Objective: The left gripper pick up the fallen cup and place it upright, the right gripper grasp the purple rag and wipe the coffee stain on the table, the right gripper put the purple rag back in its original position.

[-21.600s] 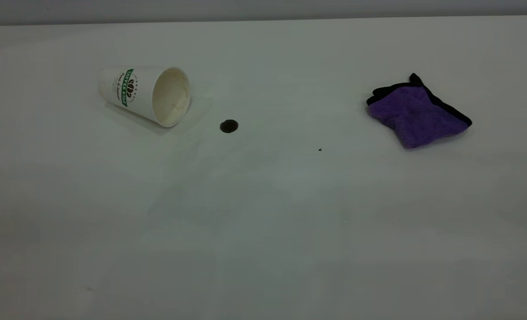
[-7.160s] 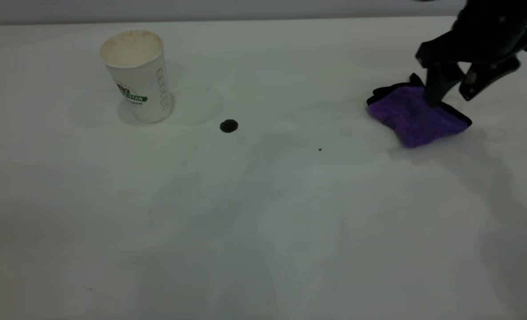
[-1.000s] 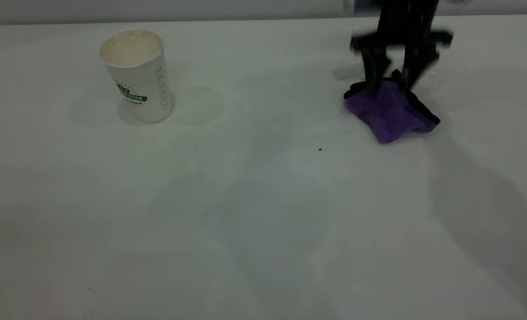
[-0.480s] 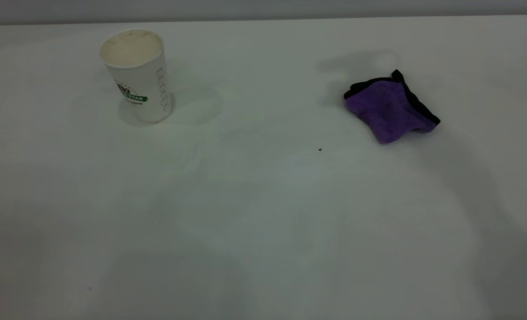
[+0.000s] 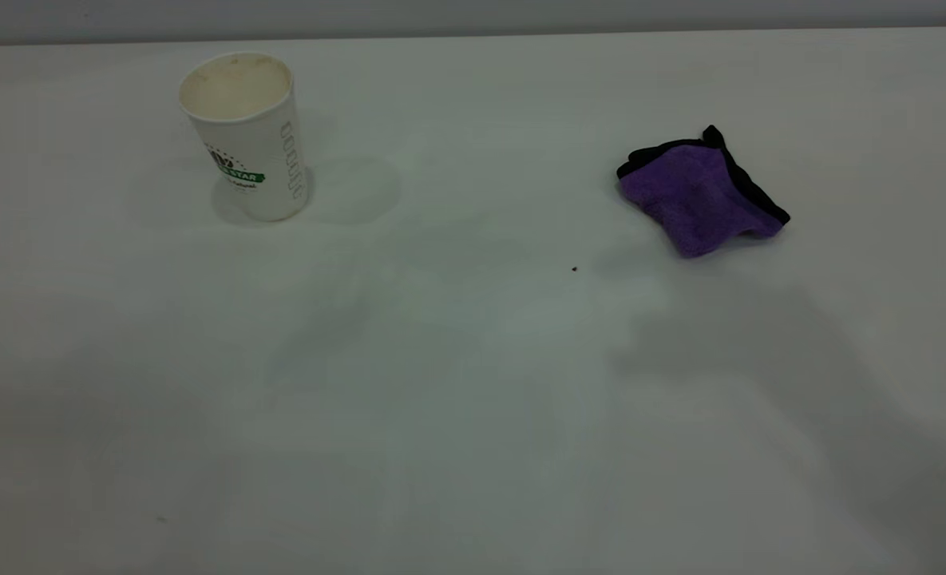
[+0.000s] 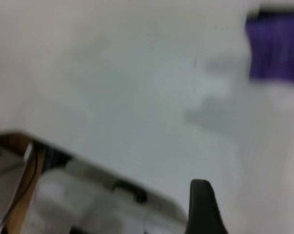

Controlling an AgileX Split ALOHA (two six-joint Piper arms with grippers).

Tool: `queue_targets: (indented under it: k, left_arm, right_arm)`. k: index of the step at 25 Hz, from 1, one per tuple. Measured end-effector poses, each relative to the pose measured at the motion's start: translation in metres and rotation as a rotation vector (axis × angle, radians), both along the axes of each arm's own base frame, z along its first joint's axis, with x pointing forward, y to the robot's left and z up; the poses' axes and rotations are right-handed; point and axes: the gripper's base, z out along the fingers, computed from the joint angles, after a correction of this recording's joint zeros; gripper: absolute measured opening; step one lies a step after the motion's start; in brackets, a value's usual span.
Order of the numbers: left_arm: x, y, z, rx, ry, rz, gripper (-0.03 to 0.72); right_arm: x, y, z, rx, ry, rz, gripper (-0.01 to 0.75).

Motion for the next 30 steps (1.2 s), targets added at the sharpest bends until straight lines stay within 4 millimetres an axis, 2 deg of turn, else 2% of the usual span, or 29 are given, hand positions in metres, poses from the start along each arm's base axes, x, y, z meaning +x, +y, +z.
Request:
queue_targets:
  k: [9, 14, 17, 22, 30]
  left_arm:
    - [0.000, 0.000, 0.000, 0.000, 0.000, 0.000, 0.526]
    - [0.000, 0.000, 0.000, 0.000, 0.000, 0.000, 0.526]
    - [0.000, 0.000, 0.000, 0.000, 0.000, 0.000, 0.526]
    - [0.000, 0.000, 0.000, 0.000, 0.000, 0.000, 0.526]
    - [0.000, 0.000, 0.000, 0.000, 0.000, 0.000, 0.526]
  right_arm:
    - [-0.115, -0.051, -0.074, -0.128, 0.210, -0.008, 0.541]
    - [-0.160, -0.077, -0.098, -0.208, 0.214, -0.057, 0.541]
    - [-0.176, -0.090, -0.104, -0.242, 0.127, -0.063, 0.532]
    - [-0.194, -0.098, -0.105, -0.189, -0.030, -0.048, 0.518]
    - [-0.216, -0.103, -0.092, -0.082, -0.203, -0.009, 0.513]
